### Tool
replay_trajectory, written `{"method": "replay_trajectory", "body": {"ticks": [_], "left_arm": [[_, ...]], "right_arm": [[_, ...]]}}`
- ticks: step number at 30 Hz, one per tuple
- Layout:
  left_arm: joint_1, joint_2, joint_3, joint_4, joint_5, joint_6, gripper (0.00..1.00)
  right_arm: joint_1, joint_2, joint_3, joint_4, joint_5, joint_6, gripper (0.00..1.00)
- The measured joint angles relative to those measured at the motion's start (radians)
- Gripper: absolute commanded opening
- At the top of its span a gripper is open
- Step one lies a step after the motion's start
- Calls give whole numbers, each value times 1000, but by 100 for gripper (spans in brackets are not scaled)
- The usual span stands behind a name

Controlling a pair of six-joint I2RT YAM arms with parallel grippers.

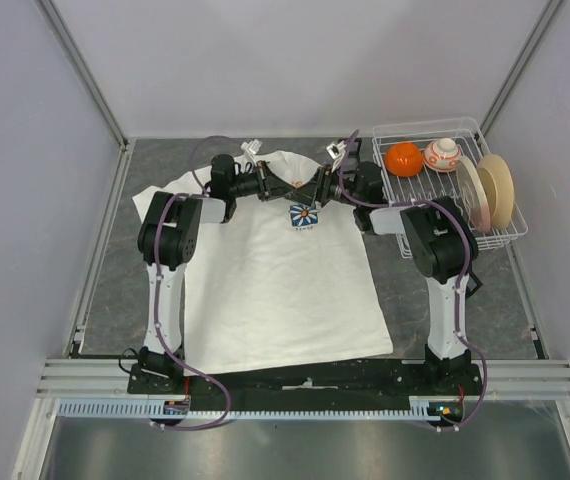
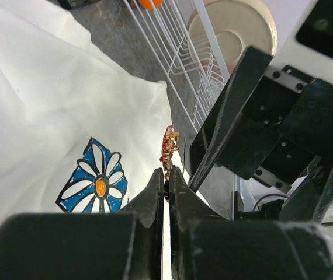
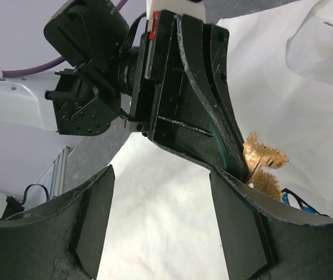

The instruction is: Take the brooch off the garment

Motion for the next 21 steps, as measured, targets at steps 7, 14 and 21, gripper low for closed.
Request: {"method": "replay_trajectory", "body": {"ticks": [7,14,21], "left_arm": [[-22,22,40,-86,59,11,2],[-40,37,66,-88,95,11,2],[-41,37,63,-68,95,10,2]], "right_arm": [[-22,-34,37,-107,19,-93,75],[-33,-103,26,-186,98,-149,80],[-61,-243,-71,-253,237,-199,79]]}}
